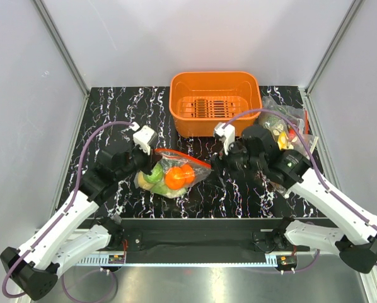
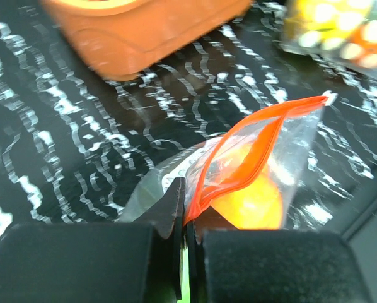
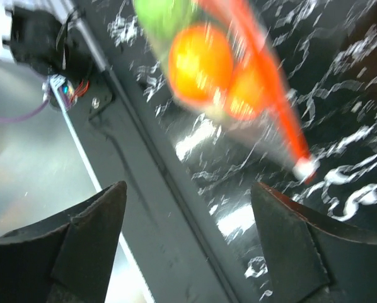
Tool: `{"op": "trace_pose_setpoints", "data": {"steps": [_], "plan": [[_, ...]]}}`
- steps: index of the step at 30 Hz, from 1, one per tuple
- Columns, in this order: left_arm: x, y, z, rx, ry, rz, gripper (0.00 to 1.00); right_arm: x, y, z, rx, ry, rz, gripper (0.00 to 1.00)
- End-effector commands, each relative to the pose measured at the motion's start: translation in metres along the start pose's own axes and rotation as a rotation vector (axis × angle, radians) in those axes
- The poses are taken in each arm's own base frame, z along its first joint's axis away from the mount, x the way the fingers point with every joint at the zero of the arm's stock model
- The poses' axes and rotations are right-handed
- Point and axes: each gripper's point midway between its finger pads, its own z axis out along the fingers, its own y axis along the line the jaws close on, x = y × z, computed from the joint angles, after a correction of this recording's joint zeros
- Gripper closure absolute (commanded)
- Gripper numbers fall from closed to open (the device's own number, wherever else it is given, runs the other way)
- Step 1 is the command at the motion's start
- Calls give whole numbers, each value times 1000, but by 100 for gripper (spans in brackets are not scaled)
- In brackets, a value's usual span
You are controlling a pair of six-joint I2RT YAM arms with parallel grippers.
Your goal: Open the zip-top bag and remove the fake food
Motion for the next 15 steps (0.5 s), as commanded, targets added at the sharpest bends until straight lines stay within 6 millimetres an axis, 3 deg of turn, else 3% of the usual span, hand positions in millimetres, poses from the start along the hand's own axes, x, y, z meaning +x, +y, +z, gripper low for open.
{"op": "trace_pose_setpoints", "data": {"steps": [1, 7, 15], "plan": [[-24, -26, -4, 150, -96, 47, 100, -54, 0, -2, 22, -132, -105, 12], [-26, -34, -8, 195, -112, 56, 100, -90, -2, 30, -23, -181, -174, 11], [-25, -39, -9, 222, -110, 59, 100, -98, -12, 67, -55, -147, -214, 11]]}}
